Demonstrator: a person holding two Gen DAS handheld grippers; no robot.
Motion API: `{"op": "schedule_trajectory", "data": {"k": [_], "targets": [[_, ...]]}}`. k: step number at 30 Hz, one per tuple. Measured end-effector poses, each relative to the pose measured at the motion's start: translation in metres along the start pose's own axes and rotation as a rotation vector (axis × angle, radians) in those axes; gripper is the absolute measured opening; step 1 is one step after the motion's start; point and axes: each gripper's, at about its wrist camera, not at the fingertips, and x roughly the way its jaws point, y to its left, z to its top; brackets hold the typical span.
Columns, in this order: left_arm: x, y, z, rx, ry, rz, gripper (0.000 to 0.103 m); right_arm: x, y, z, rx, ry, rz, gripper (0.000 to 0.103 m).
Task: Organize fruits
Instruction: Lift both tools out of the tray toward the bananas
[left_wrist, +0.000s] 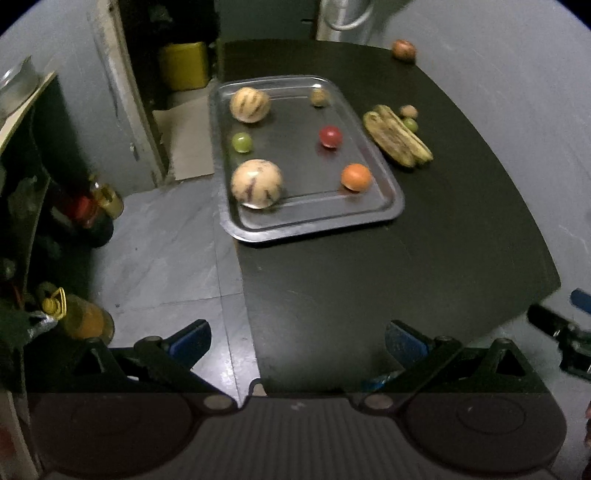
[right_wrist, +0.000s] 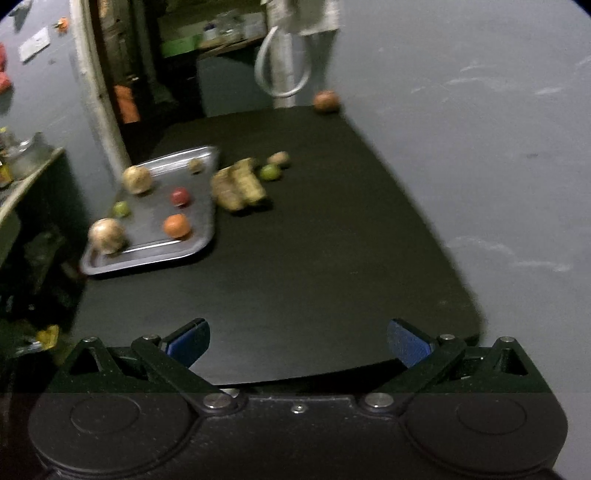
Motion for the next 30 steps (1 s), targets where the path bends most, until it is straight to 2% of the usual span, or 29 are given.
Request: {"op": "schedule_trajectory", "data": {"k": [4,10,13,19,22,25,30], "targets": [[-0.007,-0.017,0.006,0.075,-0.003,0.004,0.102,-0.014,-0.013,0.004,0.016,-0.046,-0.051,0.102],[-0.02,-0.037,0.027,0.201,-0.07,0.012,0.102,-0.042,-0.022,0.026,0.049,-0.106,-0.089,0.102],[-0.026,-0.037,0.042,0.234,-0.103,0.002,0.102,-0.059,-0.024,0.043,0.072,-0.158,-0.091,0.102],[-0.026,-0.021,0.067,0.265,-0.17,-0.051,0.102,-0.069,-0.012,0.065,0.068,-0.233,-0.151,0.102],[-0.016,-0.009,0.075,0.275,-0.185,-0.087,0.102,-0.061,-0.001,0.064,0.089,-0.24,-0.159,0.102],[-0.006,0.001,0.077,0.283,-0.218,-0.136,0.102,-0.048,0.016,0.064,0.067,-0.195,-0.168,0.102],[-0.004,0.012,0.078,0.283,-0.234,-0.185,0.102,-0.041,0.039,0.078,-0.102,-0.149,-0.139,0.102]]}}
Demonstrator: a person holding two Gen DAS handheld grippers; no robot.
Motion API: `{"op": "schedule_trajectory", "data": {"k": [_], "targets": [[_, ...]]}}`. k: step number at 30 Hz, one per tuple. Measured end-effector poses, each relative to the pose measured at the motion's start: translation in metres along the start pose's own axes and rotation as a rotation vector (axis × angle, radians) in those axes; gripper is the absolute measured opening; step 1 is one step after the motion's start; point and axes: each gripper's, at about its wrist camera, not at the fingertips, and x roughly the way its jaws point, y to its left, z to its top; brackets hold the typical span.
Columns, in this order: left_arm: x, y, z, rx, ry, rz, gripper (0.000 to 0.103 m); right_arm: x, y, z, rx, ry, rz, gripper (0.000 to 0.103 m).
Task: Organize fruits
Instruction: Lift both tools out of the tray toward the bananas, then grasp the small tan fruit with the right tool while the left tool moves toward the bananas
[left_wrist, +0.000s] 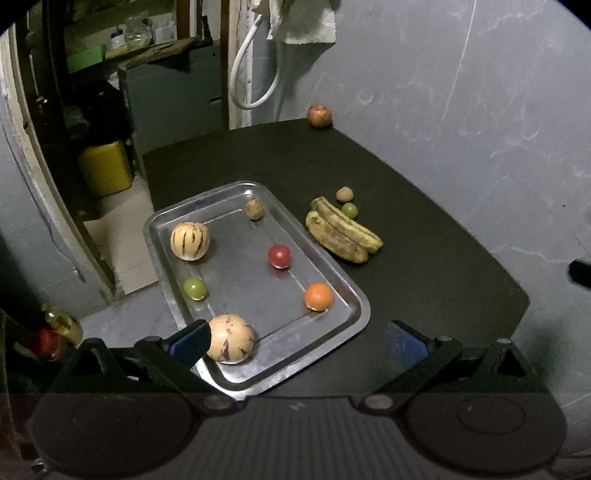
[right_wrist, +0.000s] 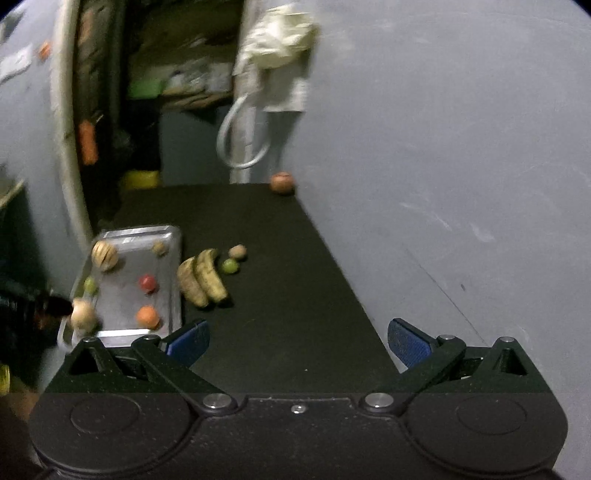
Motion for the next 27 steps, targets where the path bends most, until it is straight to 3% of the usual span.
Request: {"op": "schedule_trajectory", "data": {"k": [3,11,27], "targets": [[0.0,0.005,-0.001,0.015,-0.021,-0.041,0.102,0.006,0.002,0.012,-0.064,-0.005,-0.01,0.102],[0.013,0.017,0.005,-0.089,0.021,0.006,0.102,0.052,-0.013,0.034,0.001,-0.003,0.016,0.102],[0.065,-0.015,0.056,-0.151,0.065,0.09,0.102,0.176,-0.039,0.075,-0.018,0.042,0.218,0.102]]}}
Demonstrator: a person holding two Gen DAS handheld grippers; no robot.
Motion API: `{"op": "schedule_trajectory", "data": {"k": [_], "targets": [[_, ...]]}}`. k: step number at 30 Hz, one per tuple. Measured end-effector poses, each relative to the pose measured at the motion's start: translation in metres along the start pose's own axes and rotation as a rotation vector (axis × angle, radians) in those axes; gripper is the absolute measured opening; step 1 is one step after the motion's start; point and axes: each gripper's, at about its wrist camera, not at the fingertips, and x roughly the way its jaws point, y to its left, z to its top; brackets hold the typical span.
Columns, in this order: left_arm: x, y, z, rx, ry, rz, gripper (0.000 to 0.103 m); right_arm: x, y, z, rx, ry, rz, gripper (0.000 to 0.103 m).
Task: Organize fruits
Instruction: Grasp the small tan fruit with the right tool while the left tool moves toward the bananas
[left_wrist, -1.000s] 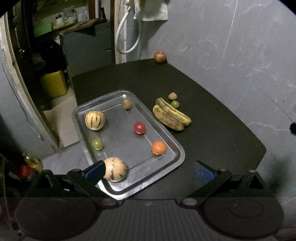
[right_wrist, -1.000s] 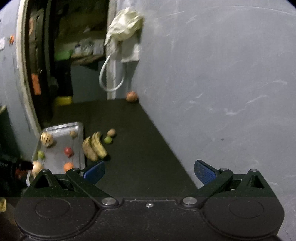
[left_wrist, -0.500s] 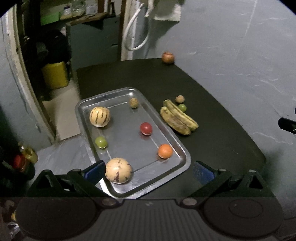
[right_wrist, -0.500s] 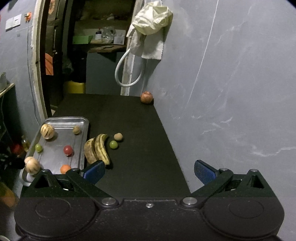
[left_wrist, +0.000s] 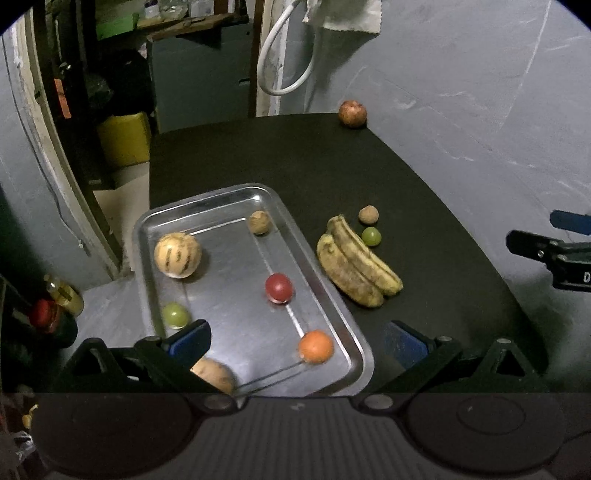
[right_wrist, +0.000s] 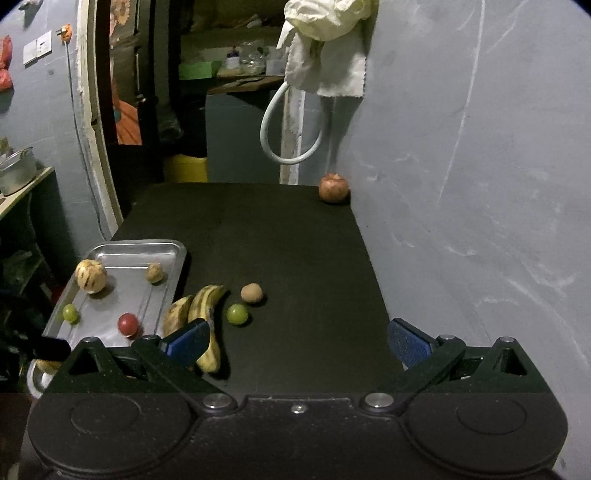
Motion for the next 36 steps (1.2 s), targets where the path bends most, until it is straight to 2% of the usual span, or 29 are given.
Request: {"op": "schedule_trajectory", "data": {"k": [4,16,24,31,36], "targets": [[0.019,-0.014,0.009,-0.017,0.016,0.04,0.102,0.029,-0.01,0.008,0.0,0.016,0.043,0.102],[0.053,-0.035,0.016,-0.029,0.041,0.044,0.102,0.1,-0.026,0.021,0.031,0.081,0.138,0.101],[0.068,-0.048,0.02,-0.025,0.036,0.032,0.102,0.132,-0.031,0.028,0.055,0.121,0.212,0.092],[0.078,-0.052,0.027,-0.019,0.023,0.051,0.101,0.151,-0.027,0.034,0.054,0.137,0.252,0.085],[0.083,-0.054,0.03,-0.011,0.026,0.051,0.099,0.162,-0.026,0.036,0.04,0.151,0.274,0.077]]}}
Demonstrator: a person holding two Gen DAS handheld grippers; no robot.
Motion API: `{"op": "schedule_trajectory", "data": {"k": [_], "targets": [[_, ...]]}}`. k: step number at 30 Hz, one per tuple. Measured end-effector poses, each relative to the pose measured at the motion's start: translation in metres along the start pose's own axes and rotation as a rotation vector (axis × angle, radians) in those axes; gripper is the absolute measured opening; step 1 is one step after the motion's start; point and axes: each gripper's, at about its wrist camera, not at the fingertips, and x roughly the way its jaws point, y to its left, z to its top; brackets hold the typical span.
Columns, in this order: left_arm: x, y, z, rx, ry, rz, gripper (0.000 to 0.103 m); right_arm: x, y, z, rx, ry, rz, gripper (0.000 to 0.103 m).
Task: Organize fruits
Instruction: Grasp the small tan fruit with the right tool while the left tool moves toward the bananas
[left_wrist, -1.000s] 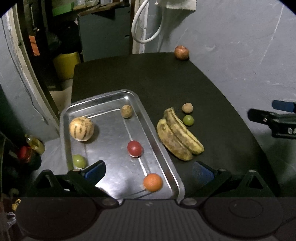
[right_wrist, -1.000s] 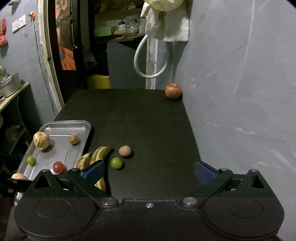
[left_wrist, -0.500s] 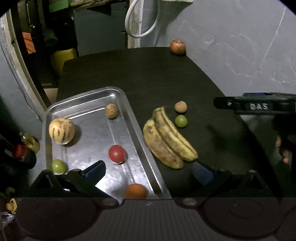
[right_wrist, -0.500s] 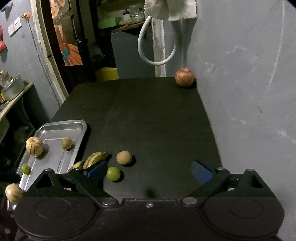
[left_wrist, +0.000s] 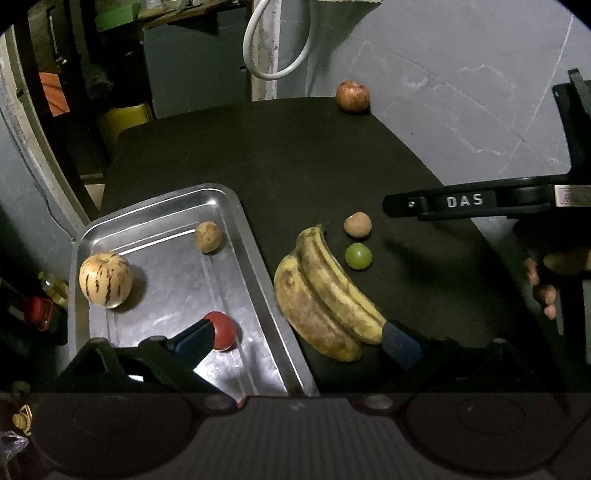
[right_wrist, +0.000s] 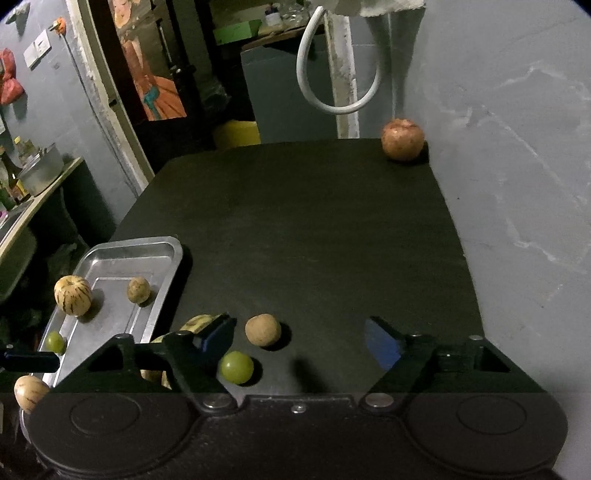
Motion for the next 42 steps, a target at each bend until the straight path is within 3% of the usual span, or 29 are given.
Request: {"op": "schedule_trajectory", "data": {"k": [17,22,26,38,42], "targets": [[0.013,-0.015,0.014,0.072,-0.04,-0.059,0.099,0.028,-0.01,0.006,0.037,0.074,0.07,0.06],[0.021,-0.008,0.021,0.125,-0.033,-0.076,0.098,0.037,-0.005,0.006,0.029,0.105,0.104,0.056],[0.029,0.008,0.032,0.108,-0.017,-0.119,0.096,0.043,-0.002,0.008,0.021,0.121,0.122,0.052],[0.039,0.015,0.045,0.144,0.006,-0.166,0.094,0.056,0.005,0.009,-0.014,0.158,0.146,0.03],[0.047,0.011,0.048,0.169,0.023,-0.177,0.093,0.057,0.001,0.008,-0.005,0.157,0.157,0.03]]}}
